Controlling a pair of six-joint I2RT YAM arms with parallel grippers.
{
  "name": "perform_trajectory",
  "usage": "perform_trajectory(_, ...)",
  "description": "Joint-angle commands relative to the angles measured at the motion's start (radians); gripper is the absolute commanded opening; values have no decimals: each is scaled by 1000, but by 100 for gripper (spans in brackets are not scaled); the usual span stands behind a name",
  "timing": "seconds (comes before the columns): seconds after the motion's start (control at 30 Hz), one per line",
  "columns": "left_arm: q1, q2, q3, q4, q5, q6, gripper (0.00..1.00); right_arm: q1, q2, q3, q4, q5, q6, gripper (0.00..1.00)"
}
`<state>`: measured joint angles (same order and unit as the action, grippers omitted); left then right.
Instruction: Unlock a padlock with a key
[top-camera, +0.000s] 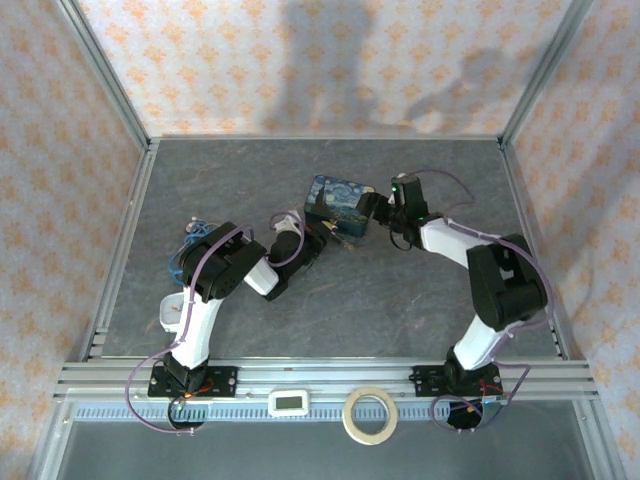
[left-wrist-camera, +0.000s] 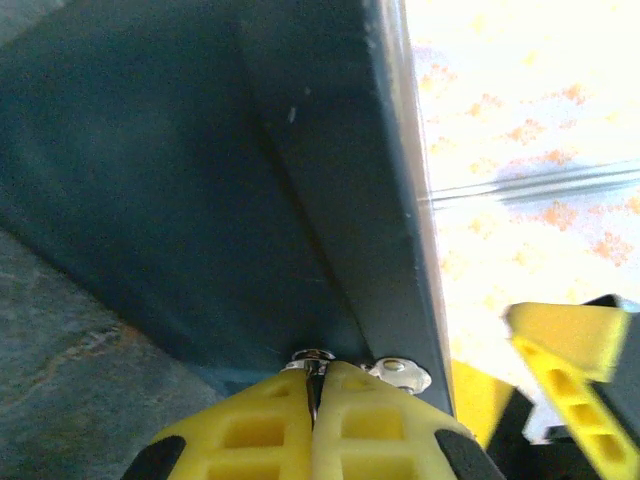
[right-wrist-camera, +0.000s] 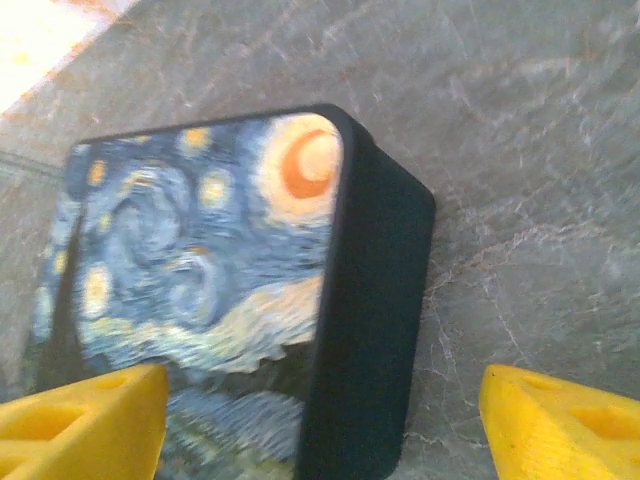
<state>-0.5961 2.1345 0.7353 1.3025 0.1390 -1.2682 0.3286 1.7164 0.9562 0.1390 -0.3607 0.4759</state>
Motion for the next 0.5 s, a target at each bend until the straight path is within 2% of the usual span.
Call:
perform_trajectory(0.0,-11,1,-33,59,-98,-52,0,1,54,10,90,-12,92,79)
perform_trajectory(0.23,-15,-3,-81,153,-175,-79,0,3,78,-25,113,67,119,78)
perform_trajectory(0.47,-14,-10,-131,206,-256,-106,0,1,86,-47,125,88,146,75)
